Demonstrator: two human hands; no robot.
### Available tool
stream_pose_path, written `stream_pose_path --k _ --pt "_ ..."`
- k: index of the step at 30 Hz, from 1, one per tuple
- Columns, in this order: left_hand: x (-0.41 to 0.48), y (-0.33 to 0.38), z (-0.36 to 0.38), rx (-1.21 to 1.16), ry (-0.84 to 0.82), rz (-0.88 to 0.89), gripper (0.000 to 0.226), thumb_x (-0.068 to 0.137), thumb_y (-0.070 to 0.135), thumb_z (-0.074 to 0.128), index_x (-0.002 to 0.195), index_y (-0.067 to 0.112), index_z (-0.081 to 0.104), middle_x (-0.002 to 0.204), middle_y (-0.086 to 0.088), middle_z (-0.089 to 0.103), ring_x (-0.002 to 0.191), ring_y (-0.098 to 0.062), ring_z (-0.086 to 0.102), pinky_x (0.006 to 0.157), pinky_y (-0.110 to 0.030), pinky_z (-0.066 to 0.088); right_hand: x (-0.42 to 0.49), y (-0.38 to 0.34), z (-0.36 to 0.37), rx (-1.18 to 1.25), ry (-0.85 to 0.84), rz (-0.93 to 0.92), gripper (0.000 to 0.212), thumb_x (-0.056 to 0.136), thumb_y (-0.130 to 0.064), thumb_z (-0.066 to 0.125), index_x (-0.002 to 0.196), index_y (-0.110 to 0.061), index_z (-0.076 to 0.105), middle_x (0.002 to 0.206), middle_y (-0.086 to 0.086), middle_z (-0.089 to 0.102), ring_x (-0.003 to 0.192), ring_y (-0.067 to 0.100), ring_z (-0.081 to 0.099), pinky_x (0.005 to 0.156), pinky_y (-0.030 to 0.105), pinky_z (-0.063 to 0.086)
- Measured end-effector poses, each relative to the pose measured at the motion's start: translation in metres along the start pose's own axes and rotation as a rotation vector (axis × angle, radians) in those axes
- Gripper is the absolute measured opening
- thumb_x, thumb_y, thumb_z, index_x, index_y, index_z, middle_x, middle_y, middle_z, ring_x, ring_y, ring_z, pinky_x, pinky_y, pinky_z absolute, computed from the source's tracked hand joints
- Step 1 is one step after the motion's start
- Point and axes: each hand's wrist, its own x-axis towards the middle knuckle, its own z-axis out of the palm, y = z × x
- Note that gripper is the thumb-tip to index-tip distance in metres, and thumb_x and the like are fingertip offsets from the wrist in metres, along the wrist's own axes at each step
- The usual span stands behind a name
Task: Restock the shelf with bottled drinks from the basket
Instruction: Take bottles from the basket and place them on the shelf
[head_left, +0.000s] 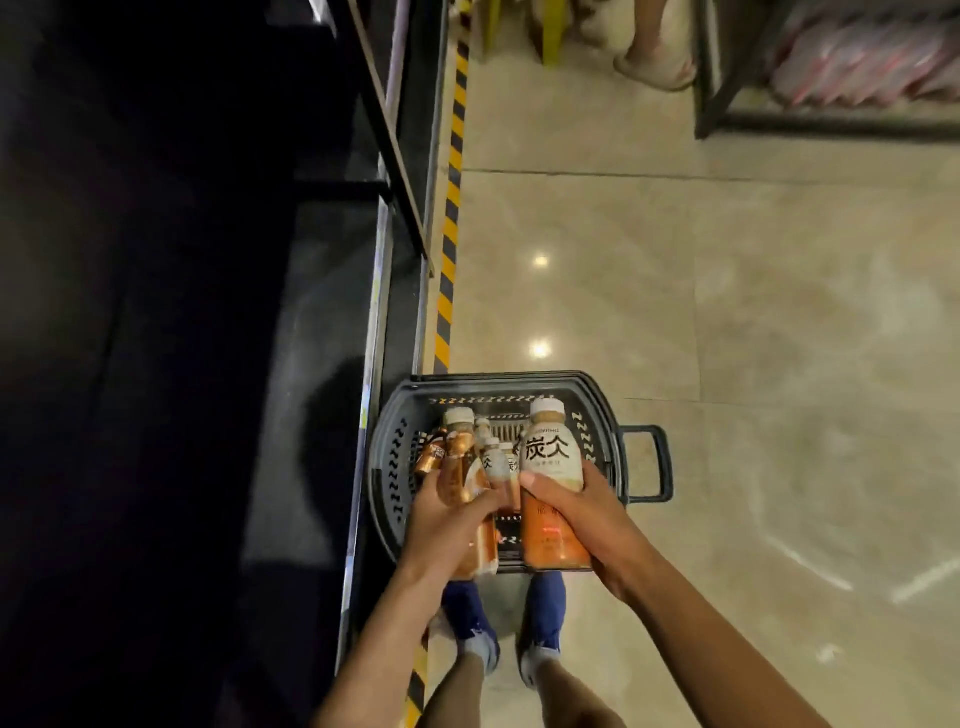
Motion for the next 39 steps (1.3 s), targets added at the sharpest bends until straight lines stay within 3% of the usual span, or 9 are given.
stream_pose_path --k 2,5,12,16,18,20,26,33,39 --pt "-0.065 0.037 -0.008 -0.047 0.014 0.077 0.050 0.072 0.021 0.084 0.116 0.023 0.061 0.098 0.001 0.075 0.091 -0.017 0.071 0.075 -0.034 0.054 -0.060 -0.047 0.006 -0.029 0.009 -0.089 0.055 0.073 -0.030 0.088 0.120 -0.022 0.060 0.110 0.009 0.075 0.097 0.027 0.073 0.086 0.047 0.060" --pt "-0.131 0.075 -0.013 -0.070 0.013 0.191 0.041 0.080 0.017 0.079 0.115 0.025 0.060 0.099 0.001 0.073 0.087 -0.014 0.071 0.069 -0.028 0.052 -0.121 -0.094 0.010 -0.063 0.082 -0.249 0.071 0.055 -0.042 0.086 0.119 -0.025 0.058 0.108 0.006 0.073 0.097 0.025 0.072 0.086 0.048 0.059" --pt "-0.273 0.117 -0.030 -0.032 0.119 0.484 0.032 0.080 0.024 0.079 0.104 0.027 0.058 0.095 -0.003 0.071 0.083 -0.018 0.073 0.071 -0.037 0.061 -0.255 -0.143 0.008 -0.127 0.048 -0.481 0.061 0.064 -0.043 0.085 0.116 -0.023 0.058 0.101 0.004 0.073 0.087 0.019 0.073 0.068 0.034 0.059" --pt "-0.327 0.111 -0.038 -0.127 0.193 0.570 0.037 0.073 0.028 0.080 0.103 0.024 0.058 0.100 -0.011 0.069 0.085 -0.028 0.073 0.078 -0.048 0.061 -0.292 -0.148 0.008 -0.196 -0.023 -0.542 0.051 0.072 -0.034 0.086 0.113 -0.027 0.057 0.103 0.005 0.072 0.090 0.022 0.071 0.071 0.036 0.058" --pt "-0.351 0.101 -0.041 -0.232 0.266 0.569 0.040 0.073 0.025 0.082 0.103 0.021 0.058 0.098 -0.013 0.070 0.084 -0.032 0.073 0.073 -0.041 0.062 -0.303 -0.153 0.013 -0.247 -0.081 -0.583 0.047 0.072 -0.030 0.085 0.111 -0.028 0.058 0.101 0.004 0.072 0.087 0.019 0.071 0.071 0.036 0.058" --pt "-0.375 0.086 -0.043 -0.318 0.333 0.566 0.034 0.079 0.018 0.080 0.104 0.021 0.057 0.093 -0.011 0.070 0.080 -0.029 0.074 0.067 -0.036 0.062 -0.314 -0.156 0.023 -0.307 -0.147 -0.623 0.043 0.075 -0.024 0.084 0.109 -0.029 0.058 0.098 0.001 0.072 0.082 0.016 0.071 0.070 0.035 0.059" --pt "-0.451 0.023 -0.052 -0.513 0.576 0.603 0.032 0.066 0.030 0.081 0.093 0.029 0.063 0.091 -0.016 0.069 0.086 -0.037 0.071 0.081 -0.056 0.058 -0.353 -0.145 0.071 -0.496 -0.437 -0.750 0.046 0.072 -0.026 0.088 0.107 -0.032 0.060 0.091 -0.002 0.073 0.077 0.011 0.071 0.062 0.024 0.055" --pt "-0.553 -0.059 -0.066 -0.664 0.926 0.680 0.035 0.071 0.029 0.086 0.096 0.026 0.061 0.084 -0.016 0.072 0.071 -0.027 0.072 0.066 -0.041 0.054 -0.443 -0.099 0.144 -0.649 -0.858 -0.814 0.053 0.065 -0.030 0.085 0.111 -0.028 0.059 0.087 -0.012 0.071 0.074 0.001 0.067 0.063 0.017 0.051" --pt "-0.642 -0.149 -0.066 -0.773 1.221 0.777 0.031 0.069 0.026 0.079 0.095 0.022 0.062 0.079 -0.020 0.068 0.068 -0.035 0.068 0.064 -0.047 0.055 -0.536 -0.029 0.185 -0.714 -1.185 -0.767 0.053 0.064 -0.033 0.081 0.112 -0.031 0.058 0.087 -0.009 0.071 0.075 0.004 0.067 0.064 0.020 0.054"
